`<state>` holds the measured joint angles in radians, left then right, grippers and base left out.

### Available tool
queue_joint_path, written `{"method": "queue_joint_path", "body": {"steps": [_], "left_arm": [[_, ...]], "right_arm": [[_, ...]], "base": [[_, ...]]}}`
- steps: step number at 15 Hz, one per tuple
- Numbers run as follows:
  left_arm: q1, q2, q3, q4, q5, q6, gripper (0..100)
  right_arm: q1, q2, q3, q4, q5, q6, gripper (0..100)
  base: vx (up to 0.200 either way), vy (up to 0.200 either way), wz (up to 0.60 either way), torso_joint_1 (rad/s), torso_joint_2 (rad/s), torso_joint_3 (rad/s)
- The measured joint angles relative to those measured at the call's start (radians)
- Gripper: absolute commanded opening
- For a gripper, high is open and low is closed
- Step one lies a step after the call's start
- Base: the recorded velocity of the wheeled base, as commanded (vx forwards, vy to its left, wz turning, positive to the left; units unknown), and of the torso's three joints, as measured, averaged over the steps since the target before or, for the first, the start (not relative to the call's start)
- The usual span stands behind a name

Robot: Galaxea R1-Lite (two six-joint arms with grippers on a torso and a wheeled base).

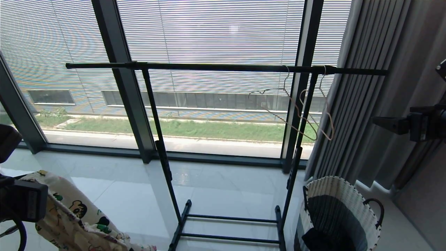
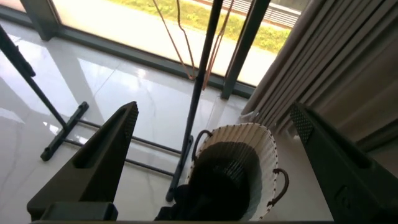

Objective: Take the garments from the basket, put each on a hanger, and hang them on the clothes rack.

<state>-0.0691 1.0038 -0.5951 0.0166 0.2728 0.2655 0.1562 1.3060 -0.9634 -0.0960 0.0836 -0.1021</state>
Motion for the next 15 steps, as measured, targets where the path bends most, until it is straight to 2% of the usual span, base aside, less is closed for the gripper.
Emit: {"method": "queue_joint_path", "body": {"steps": [6, 8, 12, 15], "left_arm": [[-0.004, 0.004, 0.000, 0.001, 0.000, 0.000, 0], [-0.004, 0.005, -0.001, 0.000, 0.000, -0.001, 0], [-0.013, 0.003, -0.007, 0.000, -0.001, -0.001, 0], [-0.034, 0.002, -0.007, -0.001, 0.000, -0.003, 0]], "right_arm": [[0.000, 0.032, -0.002, -0.002, -0.008, 0.004, 100], [0.003, 0.056, -0.003, -0.001, -0.017, 0.045, 100], [0.012, 0.146, -0.056, -0.001, -0.116, 0.156, 100], [0.012, 0.203, -0.081, 0.004, -0.155, 0.162, 100]], "base": [[0.200, 0.000, 0.00, 0.001, 0.01, 0.002], [0.200, 0.000, 0.00, 0.005, 0.00, 0.005], [0.200, 0.000, 0.00, 0.004, 0.00, 0.005], [0.000, 0.000, 0.00, 0.000, 0.00, 0.000]]}}
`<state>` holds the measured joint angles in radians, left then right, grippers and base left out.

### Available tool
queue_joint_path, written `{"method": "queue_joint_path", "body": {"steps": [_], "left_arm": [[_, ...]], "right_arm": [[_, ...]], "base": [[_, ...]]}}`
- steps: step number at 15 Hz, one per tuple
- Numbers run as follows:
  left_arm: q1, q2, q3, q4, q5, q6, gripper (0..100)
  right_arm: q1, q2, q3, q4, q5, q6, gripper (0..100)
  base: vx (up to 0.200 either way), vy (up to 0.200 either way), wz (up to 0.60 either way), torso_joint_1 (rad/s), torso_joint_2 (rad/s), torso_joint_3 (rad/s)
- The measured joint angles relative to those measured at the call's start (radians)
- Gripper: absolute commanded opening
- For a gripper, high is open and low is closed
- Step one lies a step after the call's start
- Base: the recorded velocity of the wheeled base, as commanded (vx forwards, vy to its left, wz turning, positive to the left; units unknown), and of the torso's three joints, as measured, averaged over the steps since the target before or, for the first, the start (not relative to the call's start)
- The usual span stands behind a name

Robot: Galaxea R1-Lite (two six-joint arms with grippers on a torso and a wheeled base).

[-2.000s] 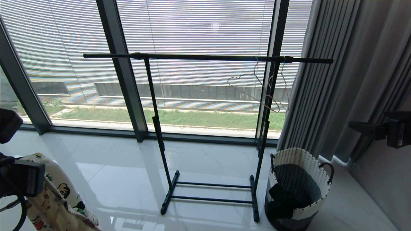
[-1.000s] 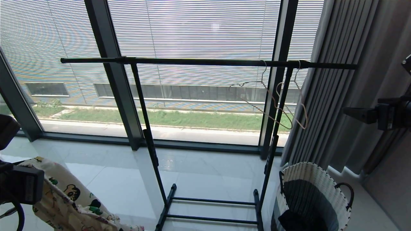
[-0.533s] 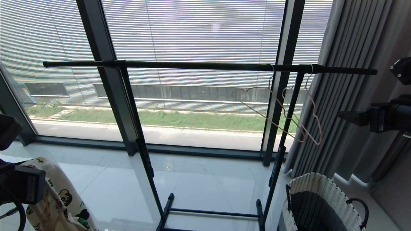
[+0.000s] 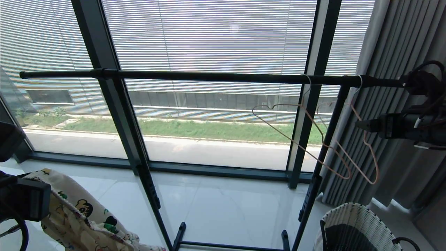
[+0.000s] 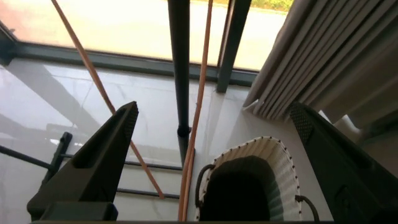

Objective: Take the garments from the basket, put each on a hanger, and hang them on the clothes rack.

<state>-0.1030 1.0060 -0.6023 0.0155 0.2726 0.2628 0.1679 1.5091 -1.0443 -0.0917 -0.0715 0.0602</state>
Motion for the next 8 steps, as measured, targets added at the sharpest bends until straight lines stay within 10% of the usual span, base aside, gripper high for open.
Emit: {"method": "queue_joint_path", "body": {"steps": [8], "left_arm": [[-0.020, -0.002, 0.000, -0.020, 0.002, 0.001, 0]], "right_arm": [[0.009, 0.135, -0.033, -0.013, -0.024, 0.023, 100]], "base": [[0.000, 0.000, 0.00, 0.000, 0.00, 0.000]]}}
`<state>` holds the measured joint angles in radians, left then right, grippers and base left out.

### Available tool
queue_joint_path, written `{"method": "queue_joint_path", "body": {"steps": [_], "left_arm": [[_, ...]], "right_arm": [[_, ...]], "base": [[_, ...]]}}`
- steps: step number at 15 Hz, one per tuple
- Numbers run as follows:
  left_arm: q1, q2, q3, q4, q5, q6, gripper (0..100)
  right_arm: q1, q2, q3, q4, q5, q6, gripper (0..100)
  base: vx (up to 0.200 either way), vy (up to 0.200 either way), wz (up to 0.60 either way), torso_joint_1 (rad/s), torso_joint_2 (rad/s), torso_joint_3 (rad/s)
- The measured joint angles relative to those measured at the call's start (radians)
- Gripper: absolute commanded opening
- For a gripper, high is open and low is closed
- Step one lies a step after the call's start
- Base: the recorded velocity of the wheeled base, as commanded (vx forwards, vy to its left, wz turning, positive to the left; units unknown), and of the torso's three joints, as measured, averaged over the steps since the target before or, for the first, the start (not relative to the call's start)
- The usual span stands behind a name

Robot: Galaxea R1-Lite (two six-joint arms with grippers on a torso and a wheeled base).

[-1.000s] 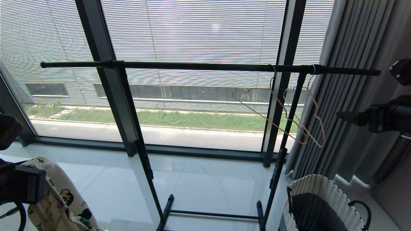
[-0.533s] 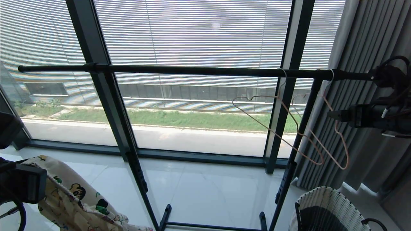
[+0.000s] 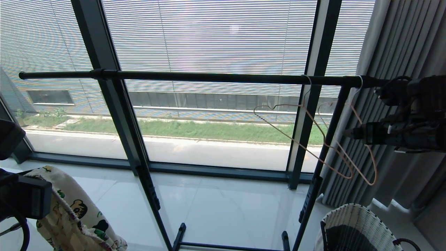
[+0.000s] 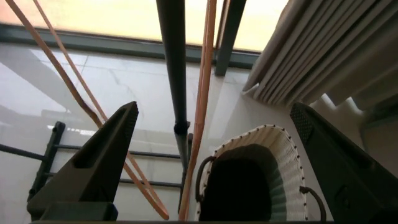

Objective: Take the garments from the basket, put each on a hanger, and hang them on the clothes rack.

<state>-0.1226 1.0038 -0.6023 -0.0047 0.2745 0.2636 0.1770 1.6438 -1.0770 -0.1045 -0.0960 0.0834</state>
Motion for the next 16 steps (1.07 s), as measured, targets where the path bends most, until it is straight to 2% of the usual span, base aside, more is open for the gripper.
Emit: {"method": "queue_joint_path", "body": {"steps": [3, 9, 10, 16], "left_arm": [[0.000, 0.000, 0.000, 0.000, 0.000, 0.000, 0], [-0.001, 0.001, 0.004, 0.000, 0.000, 0.000, 0], [0.000, 0.001, 0.004, 0.000, 0.000, 0.000, 0], [0.000, 0.001, 0.006, 0.001, 0.000, 0.000, 0]], "right_arm": [[0.004, 0.073, -0.051, 0.000, -0.045, 0.028, 100], [0.006, 0.132, -0.075, 0.000, -0.048, 0.038, 100], [0.006, 0.134, -0.075, 0.000, -0.048, 0.039, 0], [0.011, 0.139, -0.075, 0.001, -0.048, 0.043, 0]], "base": [[0.000, 0.000, 0.00, 0.000, 0.00, 0.000], [0.000, 0.000, 0.00, 0.000, 0.00, 0.000], [0.000, 0.000, 0.00, 0.000, 0.00, 0.000], [0.000, 0.000, 0.00, 0.000, 0.00, 0.000]]}}
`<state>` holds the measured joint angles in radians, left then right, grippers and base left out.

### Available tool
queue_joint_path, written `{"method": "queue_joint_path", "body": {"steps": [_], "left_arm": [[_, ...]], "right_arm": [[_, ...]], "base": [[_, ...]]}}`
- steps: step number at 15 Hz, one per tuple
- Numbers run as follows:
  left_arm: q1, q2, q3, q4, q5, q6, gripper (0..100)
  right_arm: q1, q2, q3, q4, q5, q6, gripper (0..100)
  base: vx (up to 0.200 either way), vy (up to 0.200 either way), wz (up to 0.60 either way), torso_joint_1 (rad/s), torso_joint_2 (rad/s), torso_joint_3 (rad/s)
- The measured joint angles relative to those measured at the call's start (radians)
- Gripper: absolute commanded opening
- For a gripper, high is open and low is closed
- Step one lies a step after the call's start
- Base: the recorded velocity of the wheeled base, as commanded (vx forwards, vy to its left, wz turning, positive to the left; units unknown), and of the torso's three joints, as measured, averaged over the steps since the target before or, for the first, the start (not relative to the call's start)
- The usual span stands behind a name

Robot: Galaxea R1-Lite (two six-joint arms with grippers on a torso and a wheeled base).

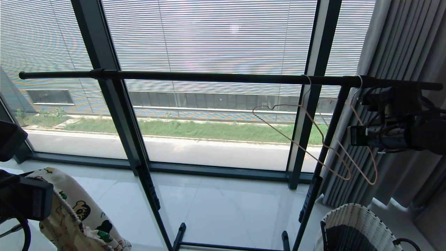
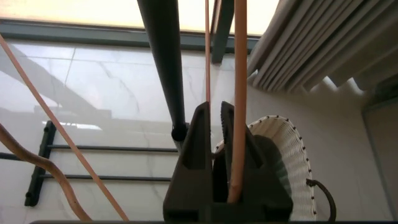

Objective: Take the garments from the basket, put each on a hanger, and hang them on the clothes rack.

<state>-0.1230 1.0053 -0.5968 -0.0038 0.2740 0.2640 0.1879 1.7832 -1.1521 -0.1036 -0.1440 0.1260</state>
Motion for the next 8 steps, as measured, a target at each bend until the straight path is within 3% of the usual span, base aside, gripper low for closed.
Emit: {"method": "queue_joint_path", "body": {"steps": [8], "left_arm": [[0.000, -0.003, 0.000, 0.000, 0.000, -0.004, 0]], "right_arm": [[0.000, -0.022, 0.001, -0.004, -0.006, 0.018, 0]], "base": [[0.000, 0.000, 0.00, 0.000, 0.00, 0.000]]}}
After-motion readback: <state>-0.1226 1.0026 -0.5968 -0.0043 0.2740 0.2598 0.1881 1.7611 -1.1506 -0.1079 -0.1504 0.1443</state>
